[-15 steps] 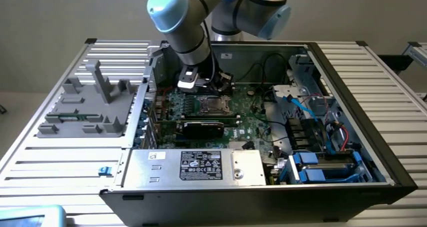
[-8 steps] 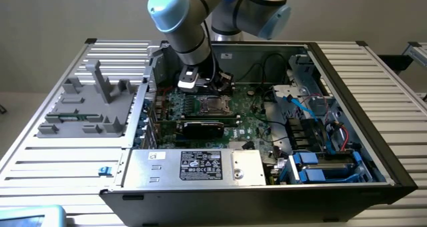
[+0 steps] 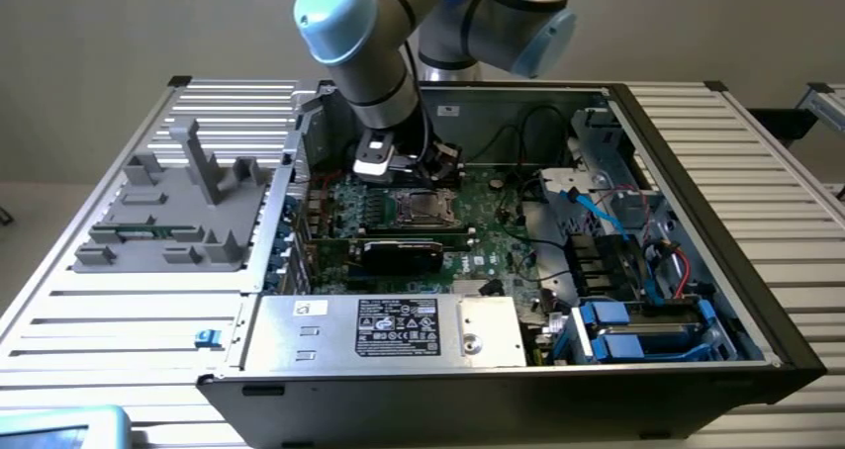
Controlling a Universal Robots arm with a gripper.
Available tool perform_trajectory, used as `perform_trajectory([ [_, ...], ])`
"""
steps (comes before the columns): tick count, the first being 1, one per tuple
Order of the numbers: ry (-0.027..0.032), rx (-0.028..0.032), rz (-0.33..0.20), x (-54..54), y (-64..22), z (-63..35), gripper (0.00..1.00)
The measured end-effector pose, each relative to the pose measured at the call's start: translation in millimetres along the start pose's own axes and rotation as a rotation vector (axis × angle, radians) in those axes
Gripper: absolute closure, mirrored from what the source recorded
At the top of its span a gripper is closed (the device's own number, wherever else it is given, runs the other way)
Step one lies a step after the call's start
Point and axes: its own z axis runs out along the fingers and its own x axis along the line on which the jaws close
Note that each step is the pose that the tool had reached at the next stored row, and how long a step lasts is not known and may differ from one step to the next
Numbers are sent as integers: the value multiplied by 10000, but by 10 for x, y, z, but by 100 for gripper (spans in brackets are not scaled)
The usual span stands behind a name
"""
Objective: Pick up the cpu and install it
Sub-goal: 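Install the first cpu locking lever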
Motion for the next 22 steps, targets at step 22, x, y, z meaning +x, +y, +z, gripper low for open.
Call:
perform_trajectory([
  [22, -131, 62, -286, 43, 23, -20, 89],
])
